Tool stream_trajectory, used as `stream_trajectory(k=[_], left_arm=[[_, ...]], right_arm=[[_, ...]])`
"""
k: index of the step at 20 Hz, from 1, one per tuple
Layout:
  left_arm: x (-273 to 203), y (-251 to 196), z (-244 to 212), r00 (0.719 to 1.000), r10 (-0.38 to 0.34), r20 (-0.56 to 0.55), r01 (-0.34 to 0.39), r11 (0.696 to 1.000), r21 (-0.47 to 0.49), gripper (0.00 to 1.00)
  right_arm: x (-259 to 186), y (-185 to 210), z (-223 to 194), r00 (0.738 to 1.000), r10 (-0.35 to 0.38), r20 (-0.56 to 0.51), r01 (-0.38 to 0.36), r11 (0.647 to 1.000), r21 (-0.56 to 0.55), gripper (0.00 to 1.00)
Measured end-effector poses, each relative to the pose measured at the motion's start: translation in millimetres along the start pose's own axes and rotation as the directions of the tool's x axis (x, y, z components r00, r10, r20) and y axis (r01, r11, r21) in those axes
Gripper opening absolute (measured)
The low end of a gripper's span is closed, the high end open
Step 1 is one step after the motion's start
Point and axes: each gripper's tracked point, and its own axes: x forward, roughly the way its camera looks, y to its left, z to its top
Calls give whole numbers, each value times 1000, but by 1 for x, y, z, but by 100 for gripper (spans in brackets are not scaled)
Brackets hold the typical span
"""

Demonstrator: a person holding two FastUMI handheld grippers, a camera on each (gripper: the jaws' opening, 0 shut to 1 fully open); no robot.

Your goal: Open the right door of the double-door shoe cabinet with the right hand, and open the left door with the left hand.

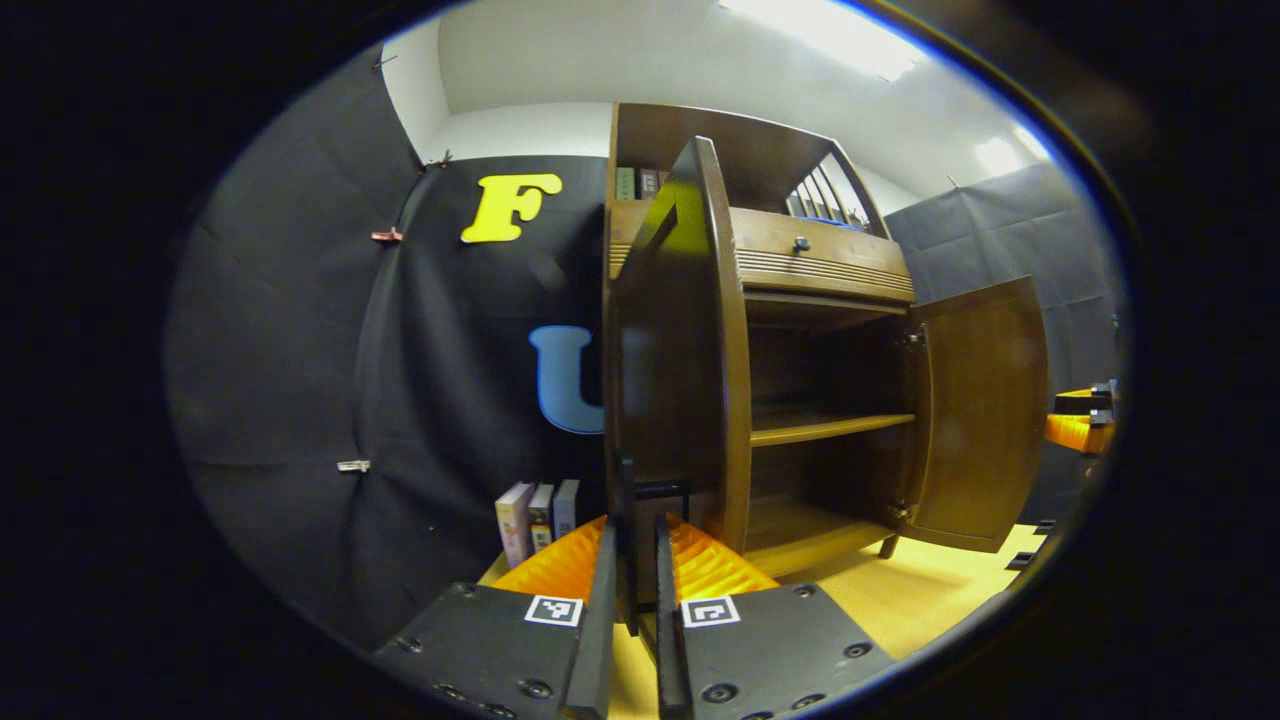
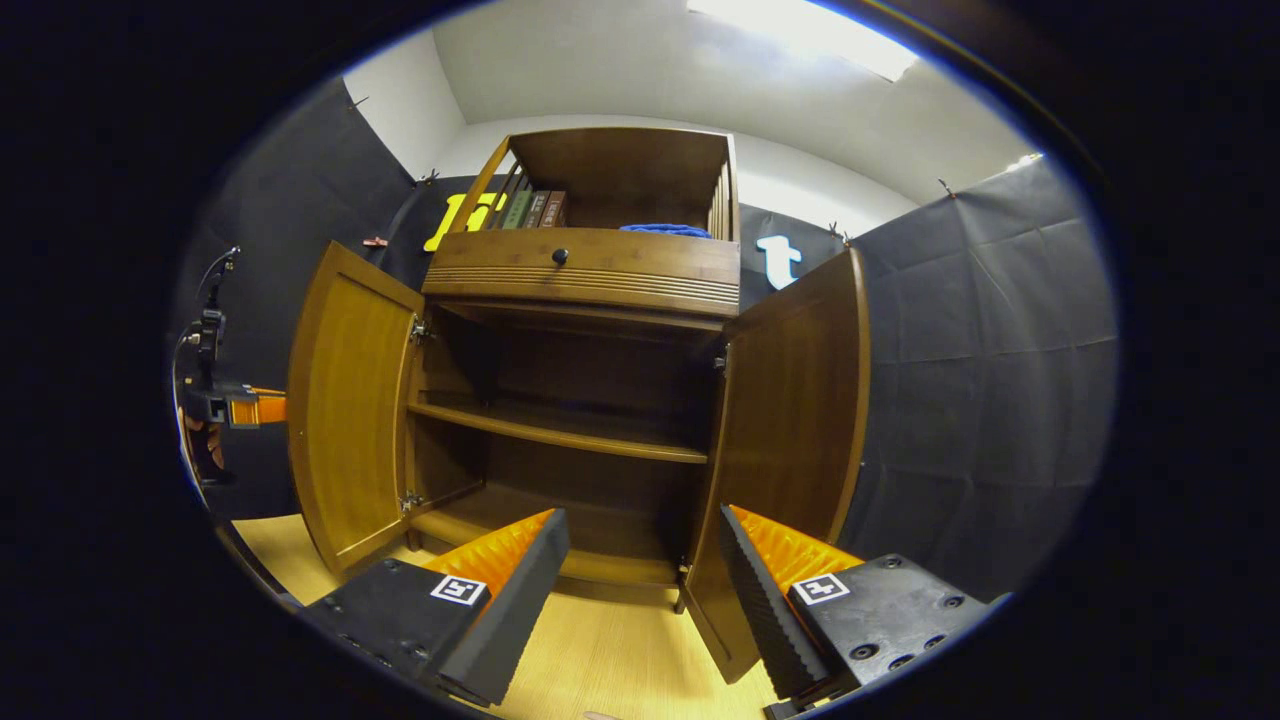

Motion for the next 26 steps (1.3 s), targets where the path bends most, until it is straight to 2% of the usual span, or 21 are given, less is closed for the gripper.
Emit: stream_trajectory(k=[4, 6, 7, 9, 11, 14, 15, 16, 18, 22, 24, 25, 26], left_arm=[[-31, -9, 7, 1000, -18, -4, 18, 998, -61, 24], [-44, -24, 16, 999, -40, 9, 40, 999, -9, 37], [-48, -32, 20, 999, -43, 22, 43, 999, 12, 37], [-52, -63, 26, 994, -94, 49, 92, 995, 25, 48], [-50, -89, 31, 990, -130, 58, 130, 991, 4, 68], [-39, -111, 40, 988, -128, 82, 130, 991, -16, 95], [-34, -117, 44, 988, -114, 105, 118, 992, -35, 98], [-29, -123, 45, 988, -95, 124, 103, 993, -63, 94], [-16, -131, 40, 991, -53, 126, 68, 991, -116, 97], [-4, -138, 38, 995, -42, 88, 58, 981, -183, 97], [-5, -130, 42, 997, -15, 76, 29, 980, -196, 95], [-6, -126, 44, 997, 3, 71, 10, 982, -189, 97], [-7, -122, 44, 998, 19, 65, -7, 985, -174, 94]], right_arm=[[14, 17, 0, 998, 58, -7, -58, 998, 14, 94], [19, 25, 1, 997, 81, -1, -81, 996, 27, 94], [23, 31, 2, 996, 94, 2, -94, 995, 35, 95], [30, 40, 4, 994, 108, 7, -109, 993, 46, 96], [36, 38, 4, 997, 75, -2, -75, 996, 38, 96], [35, 44, 11, 998, 64, 10, -64, 998, -17, 97], [35, 49, 15, 997, 74, 24, -73, 997, -32, 97], [34, 52, 19, 996, 85, 41, -83, 996, -43, 96], [35, 58, 27, 993, 99, 69, -95, 994, -57, 97], [37, 76, 36, 984, 154, 87, -155, 988, -3, 97], [37, 77, 37, 983, 158, 91, -159, 987, 2, 97], [38, 76, 38, 984, 153, 95, -154, 988, -1, 97], [38, 76, 37, 984, 150, 97, -151, 989, -2, 97]])
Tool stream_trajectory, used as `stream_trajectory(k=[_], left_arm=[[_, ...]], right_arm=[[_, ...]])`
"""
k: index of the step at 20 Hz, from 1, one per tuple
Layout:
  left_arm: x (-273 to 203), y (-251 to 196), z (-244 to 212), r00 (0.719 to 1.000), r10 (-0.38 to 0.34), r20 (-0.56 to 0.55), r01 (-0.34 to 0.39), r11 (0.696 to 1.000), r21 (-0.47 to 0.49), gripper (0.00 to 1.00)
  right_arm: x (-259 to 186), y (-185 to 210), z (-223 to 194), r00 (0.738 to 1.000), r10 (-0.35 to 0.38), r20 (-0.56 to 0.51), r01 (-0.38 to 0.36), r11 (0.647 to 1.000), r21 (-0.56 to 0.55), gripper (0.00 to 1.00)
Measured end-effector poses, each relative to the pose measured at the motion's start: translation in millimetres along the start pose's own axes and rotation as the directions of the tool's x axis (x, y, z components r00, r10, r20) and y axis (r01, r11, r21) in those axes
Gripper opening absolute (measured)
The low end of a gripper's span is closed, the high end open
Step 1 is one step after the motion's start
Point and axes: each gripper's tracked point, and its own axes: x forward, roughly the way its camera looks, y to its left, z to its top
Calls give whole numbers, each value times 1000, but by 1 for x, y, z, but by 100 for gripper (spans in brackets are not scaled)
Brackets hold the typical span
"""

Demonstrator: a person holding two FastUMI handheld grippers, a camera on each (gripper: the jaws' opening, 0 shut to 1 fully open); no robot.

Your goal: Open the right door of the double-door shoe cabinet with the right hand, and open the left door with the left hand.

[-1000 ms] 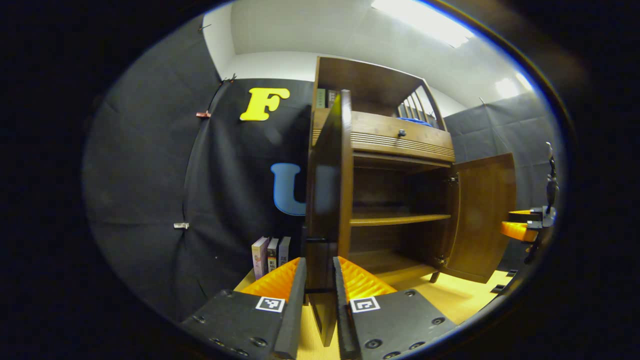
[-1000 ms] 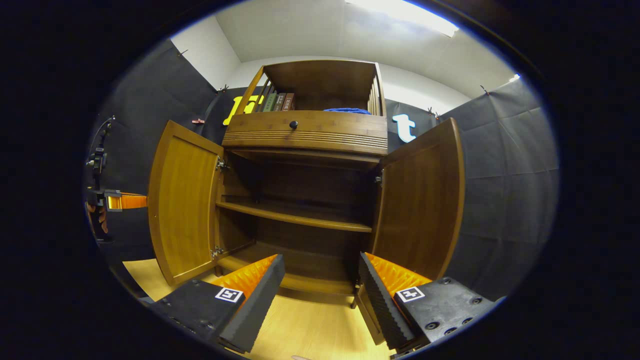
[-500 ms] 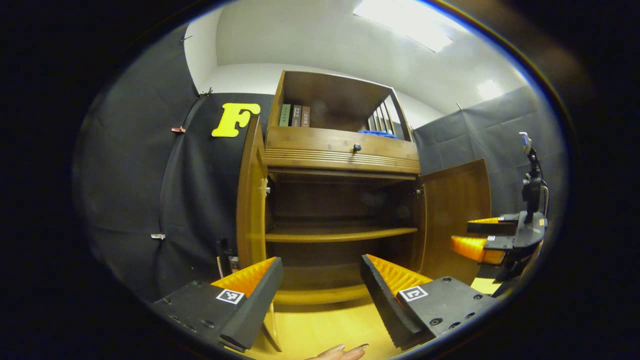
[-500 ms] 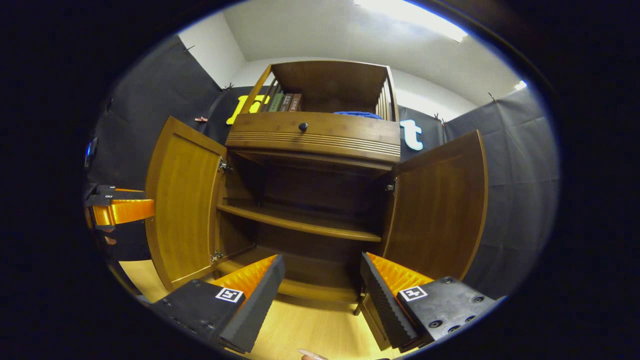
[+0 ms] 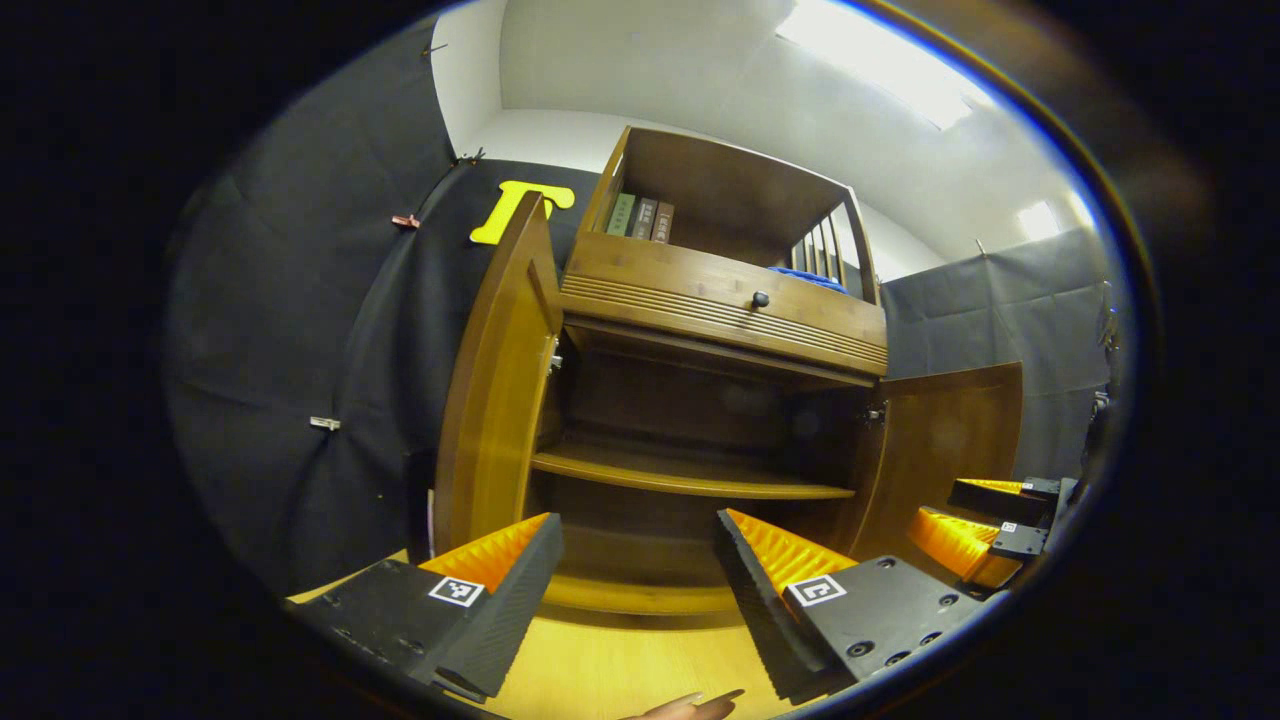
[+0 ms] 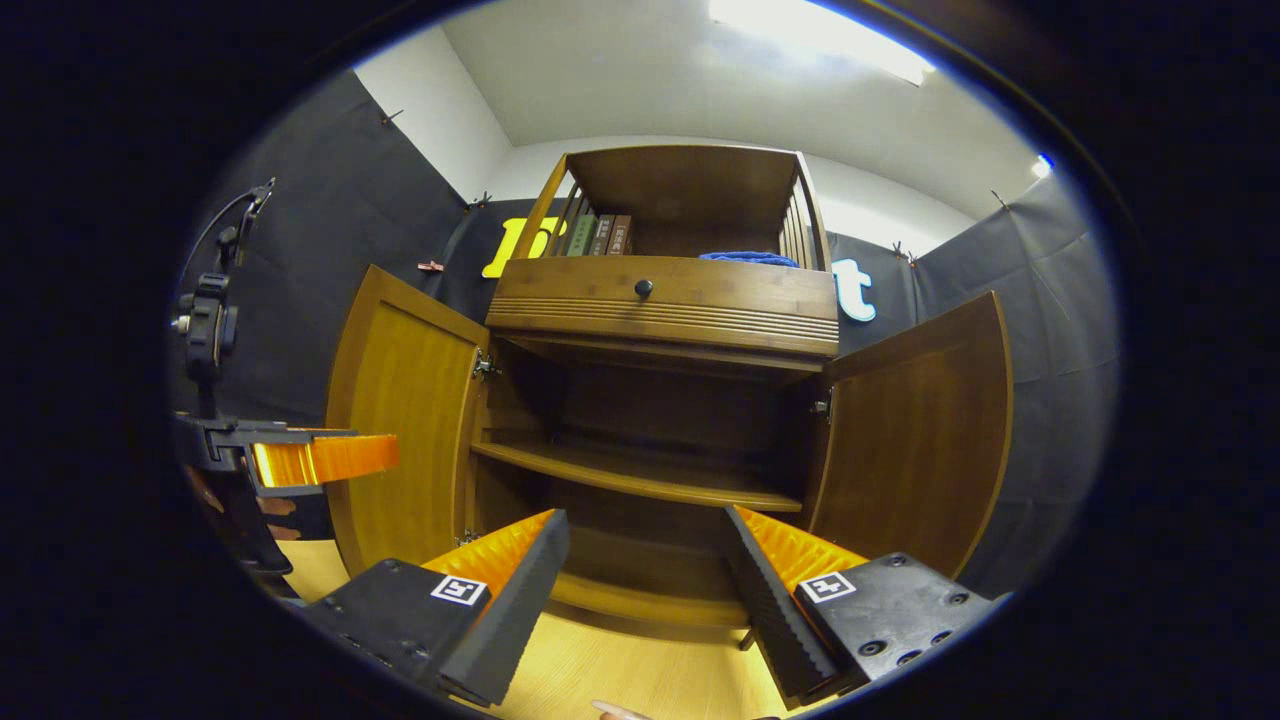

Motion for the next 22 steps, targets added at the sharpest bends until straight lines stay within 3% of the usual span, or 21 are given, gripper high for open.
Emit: stream_trajectory(k=[7, 22], left_arm=[[-11, -6, 0, 1000, -5, -16, 6, 999, 51, 94], [4, -13, -5, 999, -43, -29, 44, 998, 43, 94]], right_arm=[[-5, 22, -5, 999, 47, -12, -47, 999, 7, 97], [12, 20, -21, 997, 54, -52, -52, 998, 29, 97]])
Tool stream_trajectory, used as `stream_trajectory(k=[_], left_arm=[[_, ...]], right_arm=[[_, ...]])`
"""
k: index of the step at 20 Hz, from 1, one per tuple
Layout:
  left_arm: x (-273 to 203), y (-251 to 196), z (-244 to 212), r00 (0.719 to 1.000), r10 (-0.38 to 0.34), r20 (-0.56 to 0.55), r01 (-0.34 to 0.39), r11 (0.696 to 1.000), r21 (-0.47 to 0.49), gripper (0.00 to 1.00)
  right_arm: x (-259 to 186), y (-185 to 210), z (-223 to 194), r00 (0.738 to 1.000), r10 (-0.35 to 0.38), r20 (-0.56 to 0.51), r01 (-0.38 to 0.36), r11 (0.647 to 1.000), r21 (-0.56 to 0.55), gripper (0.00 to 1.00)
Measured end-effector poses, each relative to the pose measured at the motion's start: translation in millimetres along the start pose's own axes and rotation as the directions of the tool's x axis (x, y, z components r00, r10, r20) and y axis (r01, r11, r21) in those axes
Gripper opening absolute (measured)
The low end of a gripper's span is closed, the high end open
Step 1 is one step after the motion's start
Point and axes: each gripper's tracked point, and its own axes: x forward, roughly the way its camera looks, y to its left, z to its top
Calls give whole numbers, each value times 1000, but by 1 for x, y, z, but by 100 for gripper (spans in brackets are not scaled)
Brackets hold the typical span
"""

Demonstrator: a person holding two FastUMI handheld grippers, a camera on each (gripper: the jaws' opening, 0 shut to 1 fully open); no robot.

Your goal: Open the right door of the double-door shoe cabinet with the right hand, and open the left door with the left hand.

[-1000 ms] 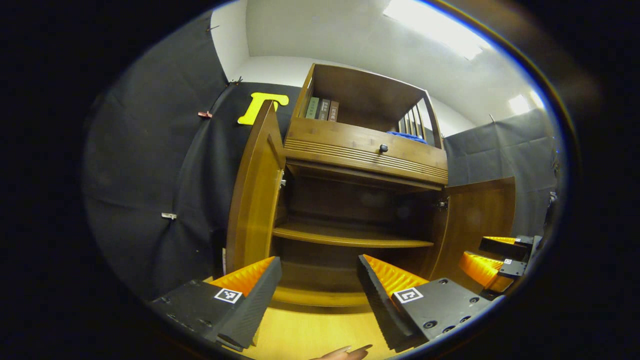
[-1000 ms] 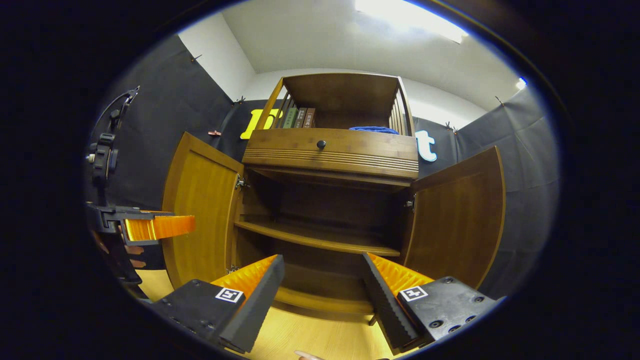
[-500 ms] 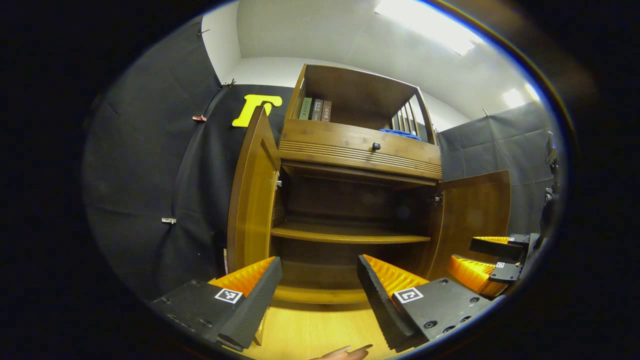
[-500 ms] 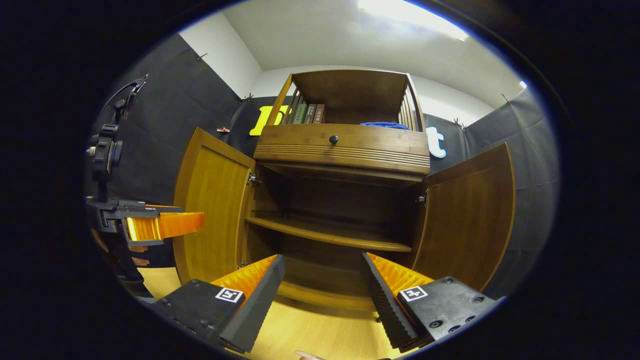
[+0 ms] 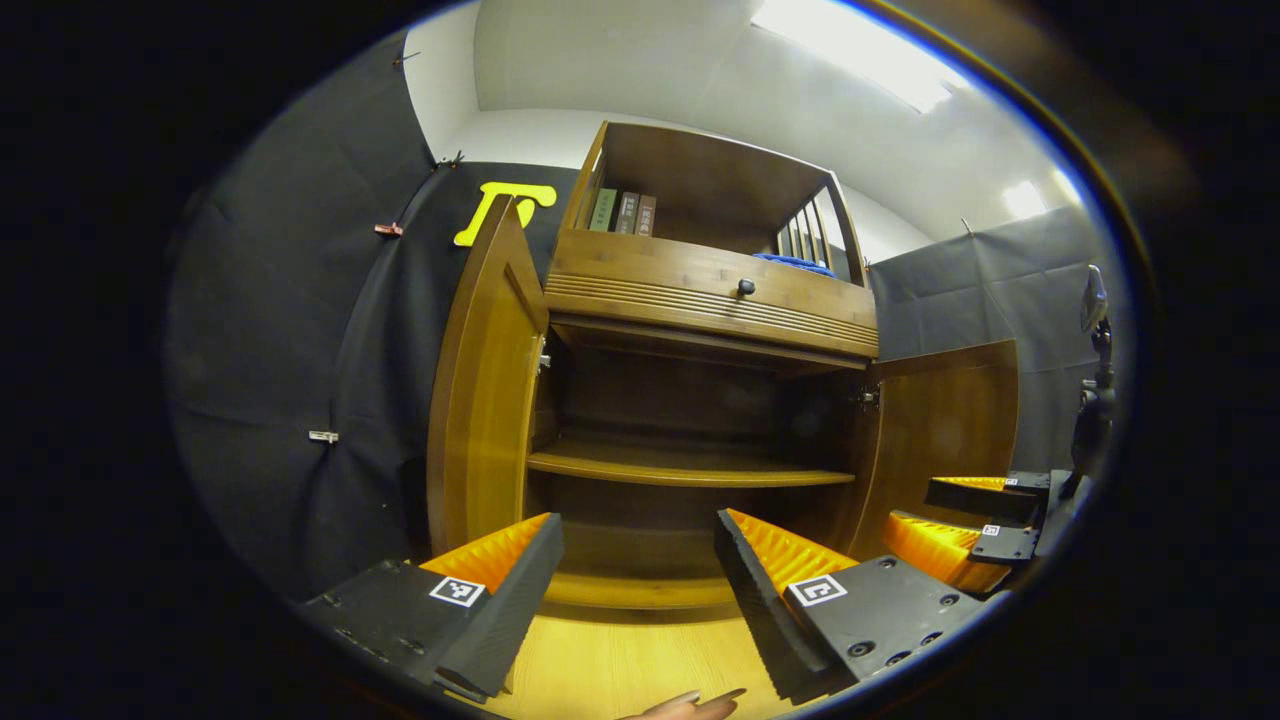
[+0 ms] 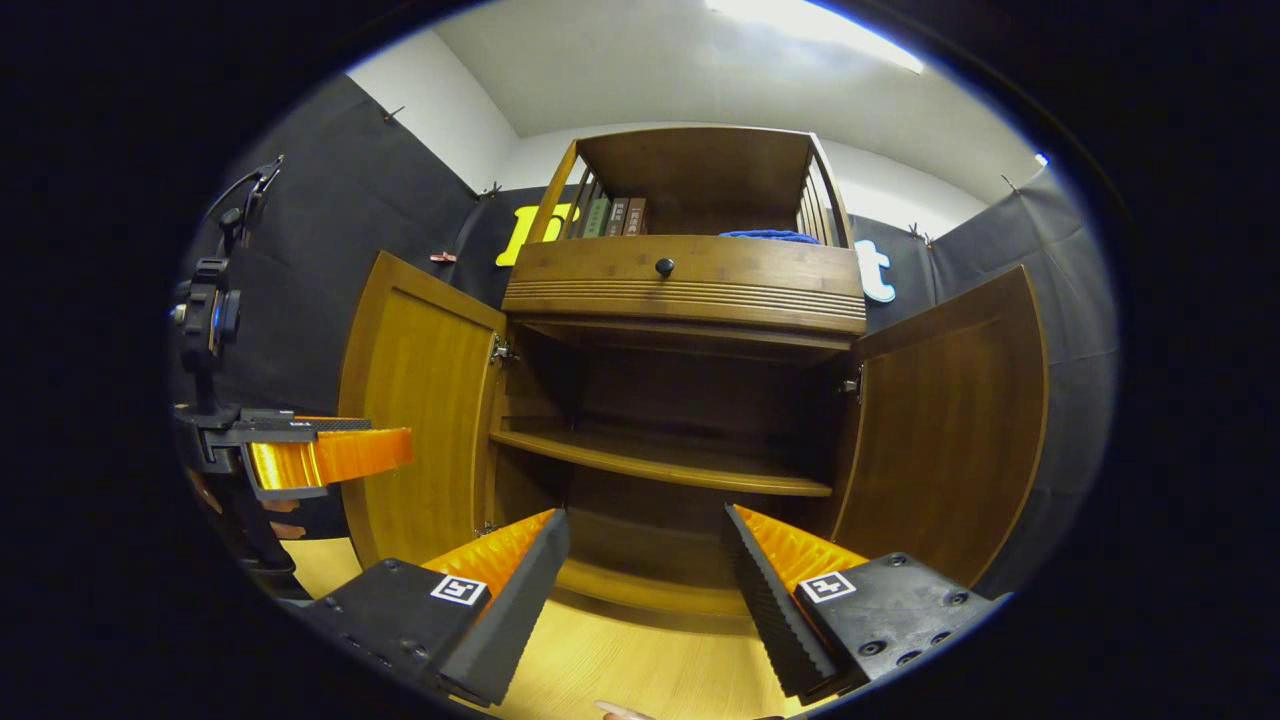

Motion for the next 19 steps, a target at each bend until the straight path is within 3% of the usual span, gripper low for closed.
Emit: stream_trajectory(k=[19], left_arm=[[16, -15, -5, 999, -35, -4, 36, 999, 28, 94]], right_arm=[[13, -8, -14, 1000, 6, -11, -6, 1000, -2, 98]])
